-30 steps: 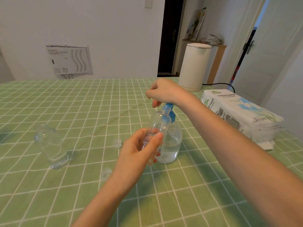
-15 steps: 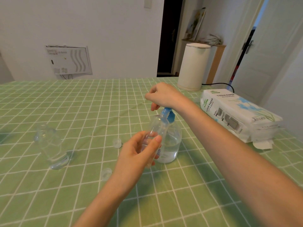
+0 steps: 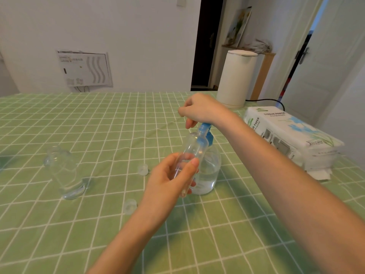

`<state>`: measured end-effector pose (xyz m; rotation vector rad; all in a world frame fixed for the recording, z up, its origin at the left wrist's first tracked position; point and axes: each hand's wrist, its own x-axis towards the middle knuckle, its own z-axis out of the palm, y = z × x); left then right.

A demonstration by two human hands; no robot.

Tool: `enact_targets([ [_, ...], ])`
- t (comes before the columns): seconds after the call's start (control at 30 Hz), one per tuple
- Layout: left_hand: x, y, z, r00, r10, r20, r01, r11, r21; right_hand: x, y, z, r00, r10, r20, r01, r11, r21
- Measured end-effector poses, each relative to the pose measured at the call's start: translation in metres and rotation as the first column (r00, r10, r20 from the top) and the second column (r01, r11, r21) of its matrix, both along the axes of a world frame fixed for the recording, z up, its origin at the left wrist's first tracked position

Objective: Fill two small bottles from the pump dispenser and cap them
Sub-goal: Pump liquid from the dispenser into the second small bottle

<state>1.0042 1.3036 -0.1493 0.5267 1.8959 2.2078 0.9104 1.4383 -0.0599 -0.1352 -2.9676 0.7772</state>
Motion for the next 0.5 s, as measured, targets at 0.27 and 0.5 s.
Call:
enact_targets([
  [0.27,0.0011,-0.0005,-0.004,1.0,0.002,0.007,-0.002,1.0,-0.014,-0.0003,-0.0011,-0.0088,0.999,-0.013,0.039,0.014,1.0,-0.028],
  [0.5,-0.0005,-0.002,-0.0019,1.0,-0.007,-0.009,0.006,1.0,-0.024,0.0014,-0.0001,-0.0025,1.0,0.014,-0.001,-0.014,1.0,-0.001],
])
